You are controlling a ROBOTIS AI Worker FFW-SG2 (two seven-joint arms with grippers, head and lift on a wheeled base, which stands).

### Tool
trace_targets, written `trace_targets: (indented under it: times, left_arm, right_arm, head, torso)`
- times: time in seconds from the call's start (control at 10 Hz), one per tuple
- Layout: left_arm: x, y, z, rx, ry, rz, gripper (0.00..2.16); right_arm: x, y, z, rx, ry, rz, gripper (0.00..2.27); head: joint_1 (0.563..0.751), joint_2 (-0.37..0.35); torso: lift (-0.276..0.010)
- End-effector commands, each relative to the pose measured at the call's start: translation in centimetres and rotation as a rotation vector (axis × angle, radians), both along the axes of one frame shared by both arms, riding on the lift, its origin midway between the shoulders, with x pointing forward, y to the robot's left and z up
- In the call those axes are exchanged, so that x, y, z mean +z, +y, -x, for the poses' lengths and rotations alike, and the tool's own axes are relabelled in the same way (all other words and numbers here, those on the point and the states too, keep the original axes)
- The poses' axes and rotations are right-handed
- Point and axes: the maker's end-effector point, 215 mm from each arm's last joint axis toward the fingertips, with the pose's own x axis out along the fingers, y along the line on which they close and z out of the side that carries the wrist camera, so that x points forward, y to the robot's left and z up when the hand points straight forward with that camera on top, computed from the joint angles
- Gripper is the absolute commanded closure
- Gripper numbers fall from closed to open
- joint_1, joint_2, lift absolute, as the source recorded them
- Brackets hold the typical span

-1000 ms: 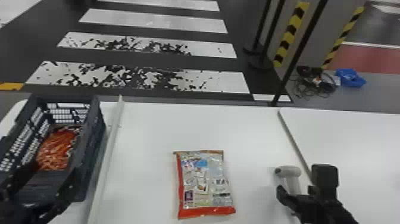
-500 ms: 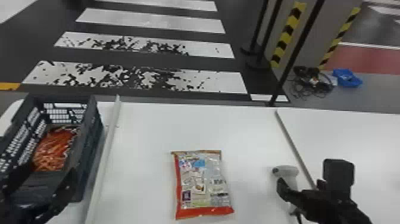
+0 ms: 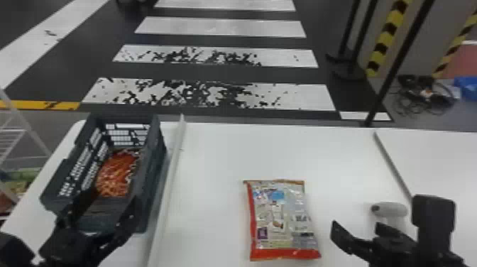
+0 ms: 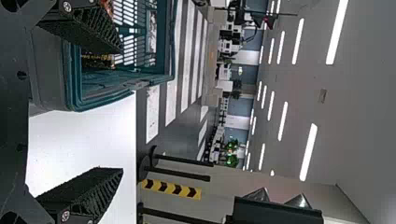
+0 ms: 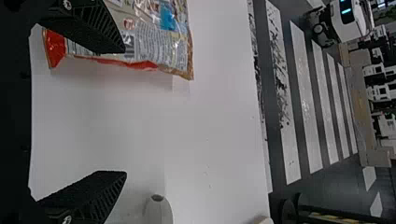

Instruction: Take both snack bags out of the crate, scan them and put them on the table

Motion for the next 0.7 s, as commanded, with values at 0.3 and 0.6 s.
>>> trace_targets:
  times: [0.3,0.6]
  left_arm:
    - [-0.3,0.0,-0.1,0.000,0.003,0.002,0.10]
    - [-0.7,0.1,0.0,0.005,0.014,0.001,0.10]
  right_arm:
    - [-2.0,6.0,0.5,0.104,0.050,-0.126,0.07]
    - [-4.0,7.9,0.0,0.119,0.087,-0.218,0.07]
  head:
    - [0.695,0.136]
    - [0.695,0.162]
  torso:
    - [-0.092]
    - [-0.092]
